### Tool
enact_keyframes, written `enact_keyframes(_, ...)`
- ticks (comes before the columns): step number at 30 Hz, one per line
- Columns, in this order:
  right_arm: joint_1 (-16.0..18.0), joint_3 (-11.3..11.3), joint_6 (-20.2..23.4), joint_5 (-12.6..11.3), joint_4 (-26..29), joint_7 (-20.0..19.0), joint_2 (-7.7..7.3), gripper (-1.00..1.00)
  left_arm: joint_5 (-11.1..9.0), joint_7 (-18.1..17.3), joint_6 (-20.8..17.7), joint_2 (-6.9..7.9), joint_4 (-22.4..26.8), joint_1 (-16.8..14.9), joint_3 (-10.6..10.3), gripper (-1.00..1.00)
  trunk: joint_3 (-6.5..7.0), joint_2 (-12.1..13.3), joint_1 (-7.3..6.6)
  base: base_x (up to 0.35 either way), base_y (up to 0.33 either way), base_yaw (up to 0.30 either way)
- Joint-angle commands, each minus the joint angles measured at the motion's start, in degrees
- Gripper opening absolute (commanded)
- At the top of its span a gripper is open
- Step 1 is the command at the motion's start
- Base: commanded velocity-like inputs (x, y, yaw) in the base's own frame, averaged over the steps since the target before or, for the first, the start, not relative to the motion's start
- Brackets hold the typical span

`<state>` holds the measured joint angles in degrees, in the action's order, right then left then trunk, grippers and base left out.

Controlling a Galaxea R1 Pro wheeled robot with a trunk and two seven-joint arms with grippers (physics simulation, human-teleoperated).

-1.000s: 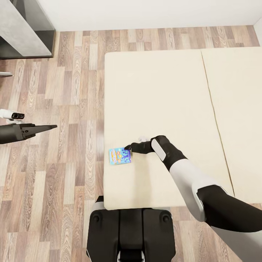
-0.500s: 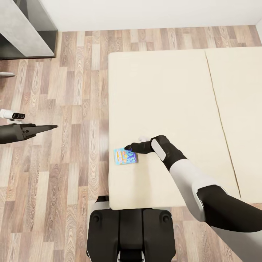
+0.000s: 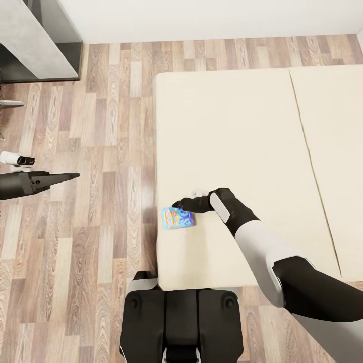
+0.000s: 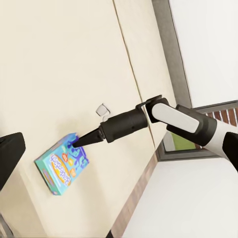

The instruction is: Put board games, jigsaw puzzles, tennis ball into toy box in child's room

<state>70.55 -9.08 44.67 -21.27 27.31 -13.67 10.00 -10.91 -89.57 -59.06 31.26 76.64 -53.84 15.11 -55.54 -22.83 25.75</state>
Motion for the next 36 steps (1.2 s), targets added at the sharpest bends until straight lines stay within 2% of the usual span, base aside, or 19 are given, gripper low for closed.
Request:
enact_keyframes(1, 0.0, -0.1, 0.1, 0.4, 0.0, -0.3, 0.00, 1.00, 0.0, -0.2, -0.6, 0.03, 0.0, 0.0, 0.0, 1.00, -0.06, -0.1, 0.04, 0.000, 0.087, 0.000)
enact_keyframes(36, 0.0, -0.1, 0.1, 0.4, 0.0, -0.3, 0.00, 1.00, 0.0, -0.3, -0.6, 0.12, 0.0, 0.1, 0.1, 1.00, -0.06, -0.1, 0.04, 0.000, 0.061, 0.000)
